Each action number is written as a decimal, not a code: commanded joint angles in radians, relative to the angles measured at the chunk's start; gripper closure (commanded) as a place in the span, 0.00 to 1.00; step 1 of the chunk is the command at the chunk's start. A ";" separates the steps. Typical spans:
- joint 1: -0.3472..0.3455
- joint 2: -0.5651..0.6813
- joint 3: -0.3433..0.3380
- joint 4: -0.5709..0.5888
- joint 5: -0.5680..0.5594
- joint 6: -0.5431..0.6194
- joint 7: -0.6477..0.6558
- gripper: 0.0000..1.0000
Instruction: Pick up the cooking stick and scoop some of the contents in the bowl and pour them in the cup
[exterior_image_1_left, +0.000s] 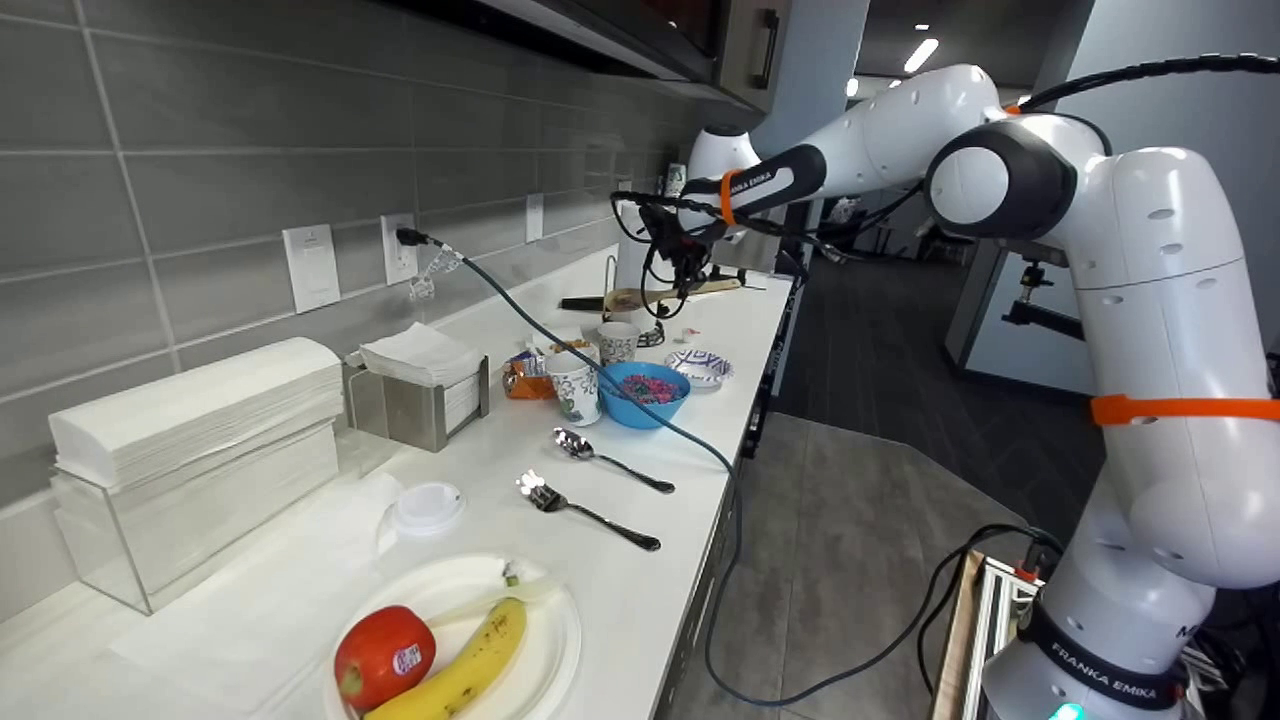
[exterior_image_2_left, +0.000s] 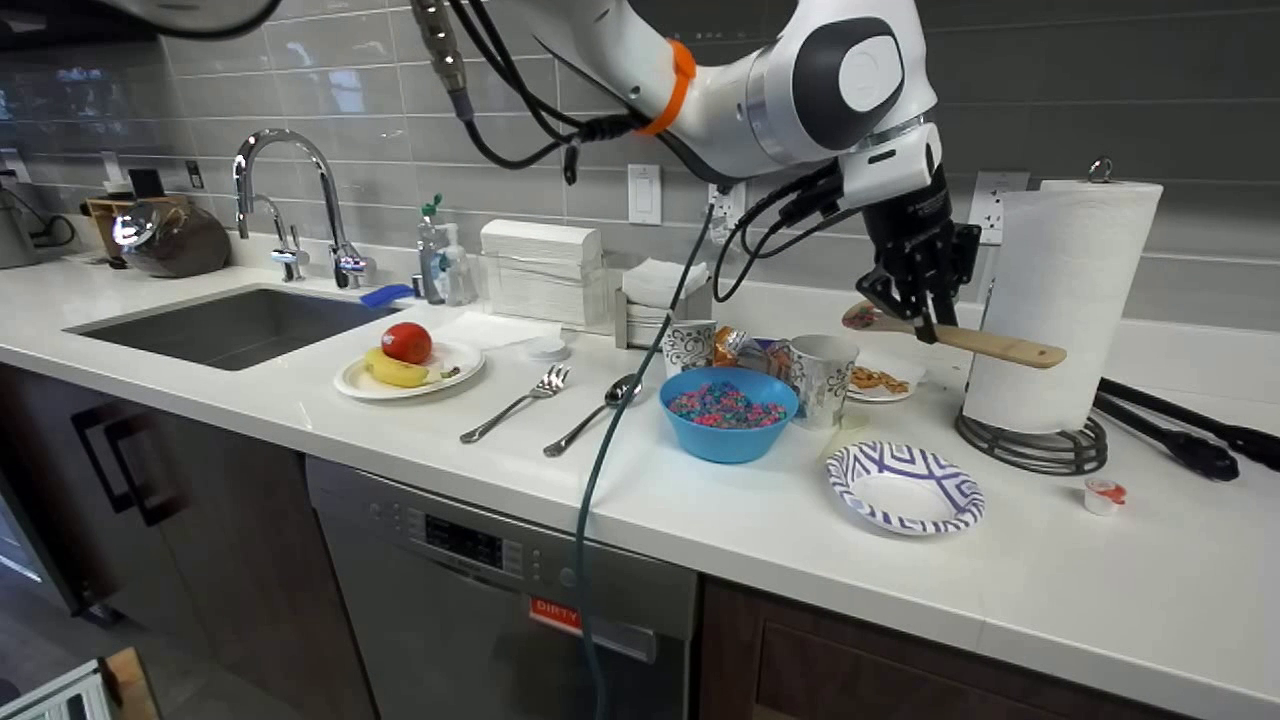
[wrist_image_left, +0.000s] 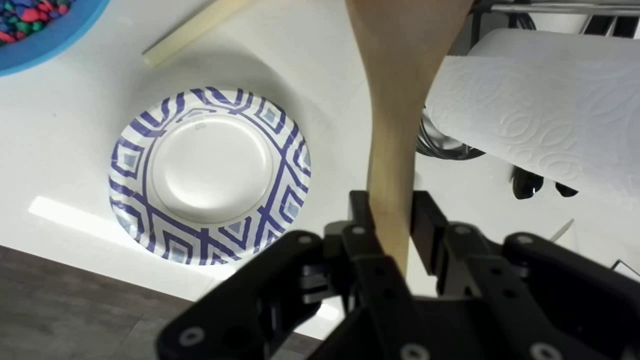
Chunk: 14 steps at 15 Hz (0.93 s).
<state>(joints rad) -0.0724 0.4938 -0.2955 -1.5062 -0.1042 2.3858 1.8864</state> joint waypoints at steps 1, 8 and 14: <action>0.014 -0.007 -0.023 0.002 -0.052 0.008 0.046 0.94; 0.022 -0.061 -0.018 -0.043 -0.085 0.041 0.036 0.94; 0.043 -0.113 -0.016 -0.104 -0.134 0.083 0.028 0.94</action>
<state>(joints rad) -0.0461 0.4336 -0.3078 -1.5296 -0.1913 2.4182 1.8965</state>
